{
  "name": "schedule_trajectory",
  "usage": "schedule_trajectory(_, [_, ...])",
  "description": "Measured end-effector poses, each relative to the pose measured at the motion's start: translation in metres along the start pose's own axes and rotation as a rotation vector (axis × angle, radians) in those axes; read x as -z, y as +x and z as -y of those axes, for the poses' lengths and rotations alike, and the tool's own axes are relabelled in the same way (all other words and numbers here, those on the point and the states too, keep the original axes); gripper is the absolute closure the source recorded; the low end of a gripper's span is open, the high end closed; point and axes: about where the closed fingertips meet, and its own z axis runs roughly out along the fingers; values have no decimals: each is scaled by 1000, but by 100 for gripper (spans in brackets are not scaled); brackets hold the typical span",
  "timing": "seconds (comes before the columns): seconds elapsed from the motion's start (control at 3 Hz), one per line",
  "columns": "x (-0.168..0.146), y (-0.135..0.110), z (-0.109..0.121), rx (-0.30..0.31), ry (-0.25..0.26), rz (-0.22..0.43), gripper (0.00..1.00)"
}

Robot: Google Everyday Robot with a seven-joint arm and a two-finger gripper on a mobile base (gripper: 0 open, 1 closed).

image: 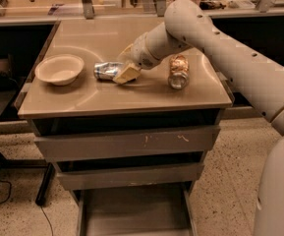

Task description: Pick redbull can from bottom drawer and place on counter

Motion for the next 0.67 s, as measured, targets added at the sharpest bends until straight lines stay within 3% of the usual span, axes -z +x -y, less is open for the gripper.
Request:
schedule_trajectory(0.33, [0, 0, 0, 0, 0, 0, 0])
schedule_trajectory(0.67, [0, 0, 0, 0, 0, 0, 0])
